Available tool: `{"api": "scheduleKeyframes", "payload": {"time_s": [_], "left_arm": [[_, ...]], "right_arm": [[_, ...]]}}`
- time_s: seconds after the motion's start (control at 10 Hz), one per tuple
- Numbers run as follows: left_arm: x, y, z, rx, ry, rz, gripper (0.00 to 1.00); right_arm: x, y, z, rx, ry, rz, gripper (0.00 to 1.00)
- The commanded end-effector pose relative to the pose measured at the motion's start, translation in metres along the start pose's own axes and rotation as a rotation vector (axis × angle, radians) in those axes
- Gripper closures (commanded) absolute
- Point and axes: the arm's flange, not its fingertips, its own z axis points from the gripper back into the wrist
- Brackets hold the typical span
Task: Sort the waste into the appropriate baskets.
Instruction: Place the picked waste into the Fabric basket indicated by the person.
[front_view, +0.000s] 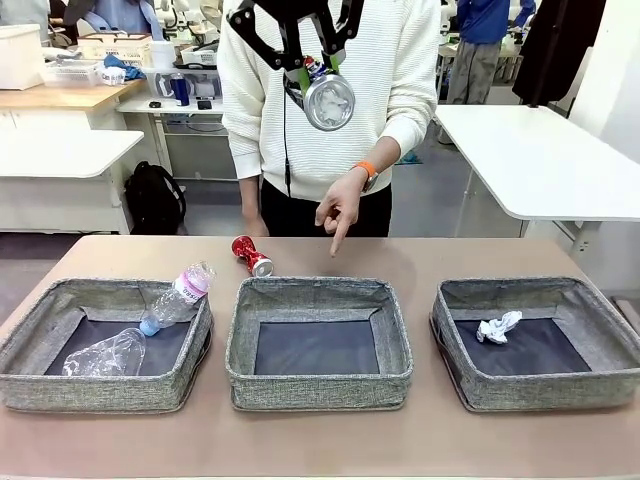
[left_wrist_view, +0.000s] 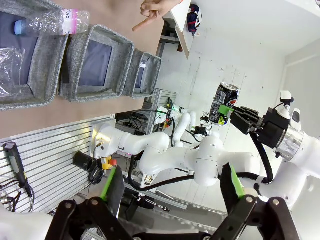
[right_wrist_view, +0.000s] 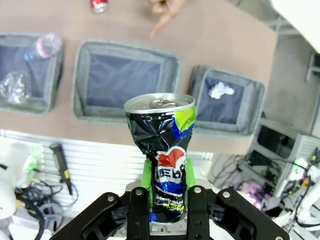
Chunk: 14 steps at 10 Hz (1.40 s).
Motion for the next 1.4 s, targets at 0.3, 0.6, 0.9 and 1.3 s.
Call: {"api": "scheduleKeyframes", "payload": {"time_s": [0.3,0.6,0.9,1.3], "left_arm": [[-0.001,-0.002,0.000,-0.016,-0.003,-0.019,0.00],[-0.001,-0.002,0.000,-0.016,-0.003,-0.019,0.00],[-0.001,-0.002,0.000,-0.016,-0.003,-0.019,0.00],[-0.001,-0.002,0.000,-0.016,-0.003,-0.019,0.00]], "right_arm": [[-0.002,-0.001,0.002,-0.009,-0.012,-0.005,0.73],[0.000,-0.001,-0.040,0.015,0.045,0.038,0.73],[-0.018,0.007,-0.175,0.222,0.129,0.195,0.73],[-0.012,0.004,-0.334,0.356,0.138,0.144,0.73]]}}
